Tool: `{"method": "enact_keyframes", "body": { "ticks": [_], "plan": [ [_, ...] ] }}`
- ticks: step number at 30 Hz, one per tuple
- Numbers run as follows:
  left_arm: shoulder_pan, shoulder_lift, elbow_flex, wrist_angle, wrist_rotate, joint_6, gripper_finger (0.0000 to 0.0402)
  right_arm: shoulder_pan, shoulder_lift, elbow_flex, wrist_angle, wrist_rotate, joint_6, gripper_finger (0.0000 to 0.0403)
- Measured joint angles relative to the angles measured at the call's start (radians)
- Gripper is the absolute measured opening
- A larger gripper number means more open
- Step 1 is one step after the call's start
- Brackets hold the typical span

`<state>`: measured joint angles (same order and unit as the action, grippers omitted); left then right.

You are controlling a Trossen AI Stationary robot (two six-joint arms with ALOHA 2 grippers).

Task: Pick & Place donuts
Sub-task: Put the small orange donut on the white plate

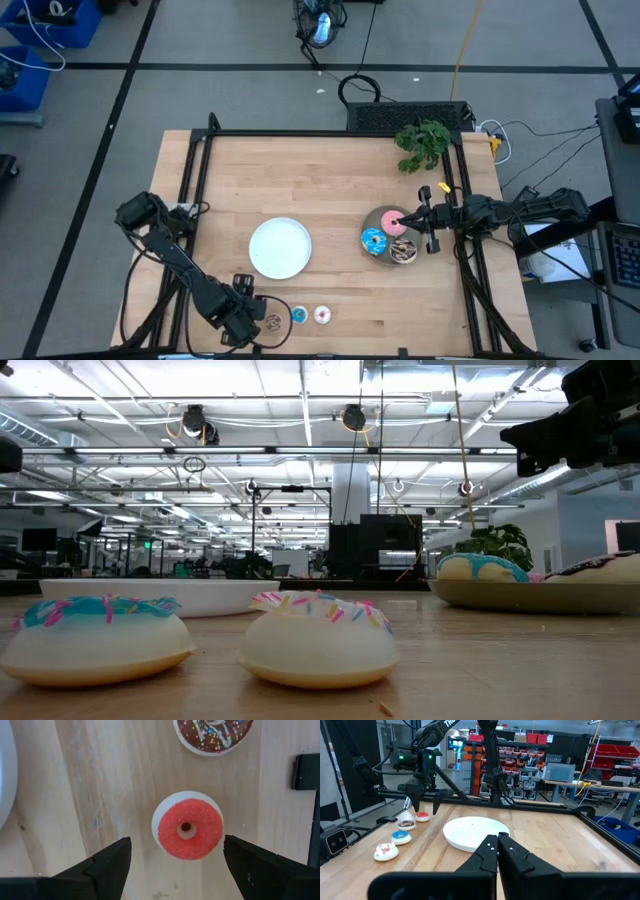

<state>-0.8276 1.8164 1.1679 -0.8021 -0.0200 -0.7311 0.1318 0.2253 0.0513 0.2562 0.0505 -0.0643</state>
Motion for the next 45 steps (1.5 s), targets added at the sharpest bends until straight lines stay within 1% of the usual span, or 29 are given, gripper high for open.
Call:
{"method": "enact_keyframes", "body": {
  "ticks": [3,10,30,45],
  "plan": [
    [0.003,0.004,0.0,0.02,-0.002,0.007,0.031,0.0,0.0,0.0,0.0,0.0,0.0,0.0],
    [0.021,0.068,0.002,0.059,0.068,0.043,0.031,0.0,0.0,0.0,0.001,0.0,-0.002,0.0],
    [0.026,0.079,0.001,0.069,0.016,0.104,0.031,0.0,0.0,0.0,0.001,0.0,-0.001,0.0],
    [0.026,0.079,0.0,0.079,0.005,0.174,0.0306,0.0,0.0,0.0,0.001,0.0,0.0,0.0]
  ]
}}
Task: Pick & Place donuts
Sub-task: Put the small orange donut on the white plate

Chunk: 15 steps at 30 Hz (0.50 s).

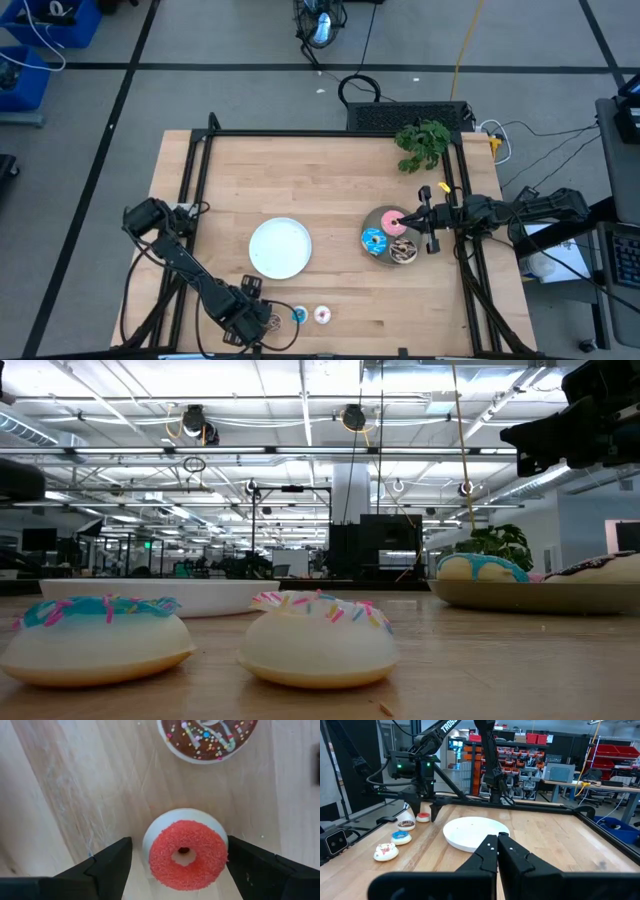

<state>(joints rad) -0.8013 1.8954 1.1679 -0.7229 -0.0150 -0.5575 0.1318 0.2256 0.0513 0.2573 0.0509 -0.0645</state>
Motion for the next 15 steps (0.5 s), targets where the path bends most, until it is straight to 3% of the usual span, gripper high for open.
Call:
{"method": "enact_keyframes", "body": {
  "ticks": [10,15],
  "plan": [
    [0.012,0.001,0.0,0.018,0.016,0.013,0.0199,0.0,0.0,0.0,0.0,0.0,0.0,0.0],
    [0.031,-0.008,0.001,0.0,0.04,-0.005,0.0173,0.0,0.0,0.0,0.0,0.0,0.0,0.0]
  ]
}}
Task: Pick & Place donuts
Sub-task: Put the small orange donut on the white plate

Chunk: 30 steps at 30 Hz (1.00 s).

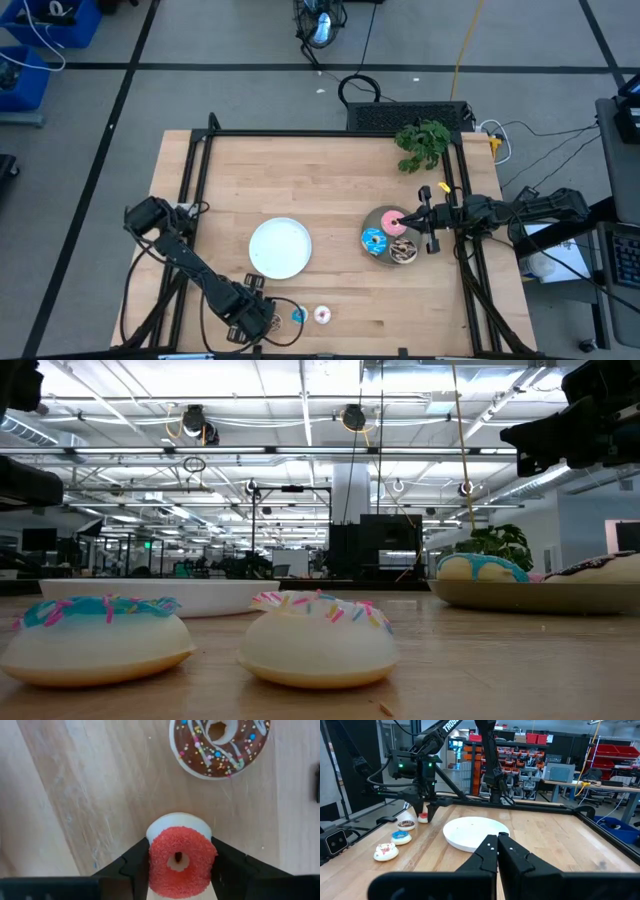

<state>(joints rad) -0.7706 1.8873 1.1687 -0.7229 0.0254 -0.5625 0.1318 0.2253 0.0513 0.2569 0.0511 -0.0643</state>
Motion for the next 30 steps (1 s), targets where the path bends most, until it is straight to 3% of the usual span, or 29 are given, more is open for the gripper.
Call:
{"method": "enact_keyframes", "body": {
  "ticks": [10,18,24,30],
  "plan": [
    [0.079,-0.17,-0.001,-0.097,-0.072,0.053,0.0207,0.0,0.0,0.0,0.0,0.0,0.0,0.0],
    [0.274,-0.341,0.0,-0.214,-0.14,0.208,0.022,0.0,0.0,0.0,0.0,0.0,-0.001,0.0],
    [0.421,-0.337,0.0,-0.212,-0.137,0.381,0.0221,0.0,0.0,0.0,0.0,0.0,-0.003,0.0],
    [0.522,-0.232,0.001,-0.162,-0.132,0.545,0.0221,0.0,0.0,0.0,0.0,0.0,-0.009,0.0]
  ]
}}
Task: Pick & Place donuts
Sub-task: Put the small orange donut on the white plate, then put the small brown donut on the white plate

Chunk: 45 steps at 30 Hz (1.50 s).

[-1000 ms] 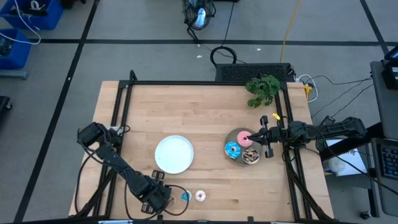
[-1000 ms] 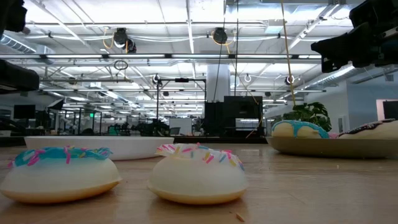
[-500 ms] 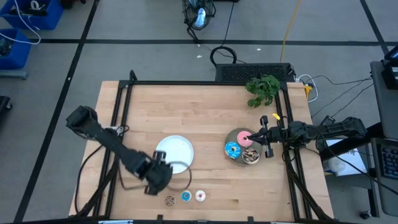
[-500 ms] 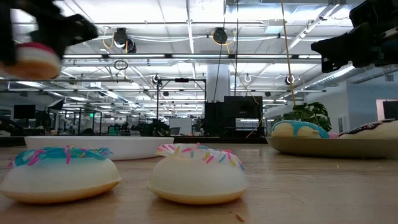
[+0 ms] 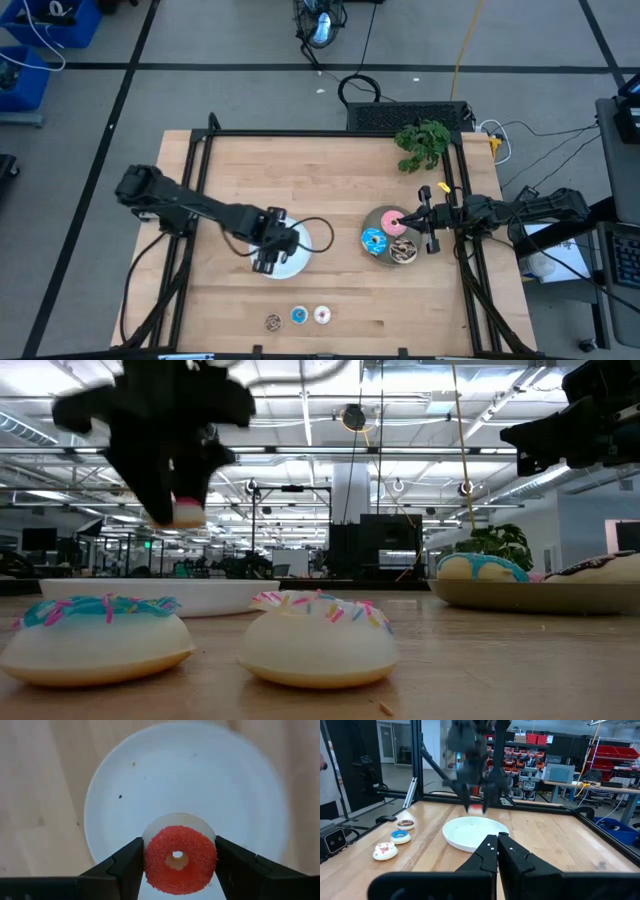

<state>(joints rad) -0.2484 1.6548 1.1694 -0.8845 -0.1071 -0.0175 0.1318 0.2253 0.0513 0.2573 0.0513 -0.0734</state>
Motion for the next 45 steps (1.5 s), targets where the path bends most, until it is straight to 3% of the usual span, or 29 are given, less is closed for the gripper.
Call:
{"method": "enact_keyframes", "body": {
  "ticks": [9,19,24,37,45],
  "plan": [
    [0.098,0.182,0.0,0.031,-0.029,0.111,0.0221,0.0,0.0,0.0,0.0,0.0,-0.002,0.0],
    [0.178,0.184,0.0,0.049,0.072,0.058,0.0221,0.0,0.0,0.0,0.007,0.0,-0.019,0.0],
    [0.173,0.184,0.0,0.054,0.045,0.042,0.0223,0.0,0.0,0.0,0.006,0.0,-0.018,0.0],
    [0.167,0.184,0.0,0.051,0.027,0.042,0.0329,0.0,0.0,0.0,0.006,0.0,-0.019,0.0],
    [0.146,0.184,0.033,-0.004,0.0,0.071,0.0342,0.0,0.0,0.0,0.003,0.0,-0.02,0.0]
  ]
}}
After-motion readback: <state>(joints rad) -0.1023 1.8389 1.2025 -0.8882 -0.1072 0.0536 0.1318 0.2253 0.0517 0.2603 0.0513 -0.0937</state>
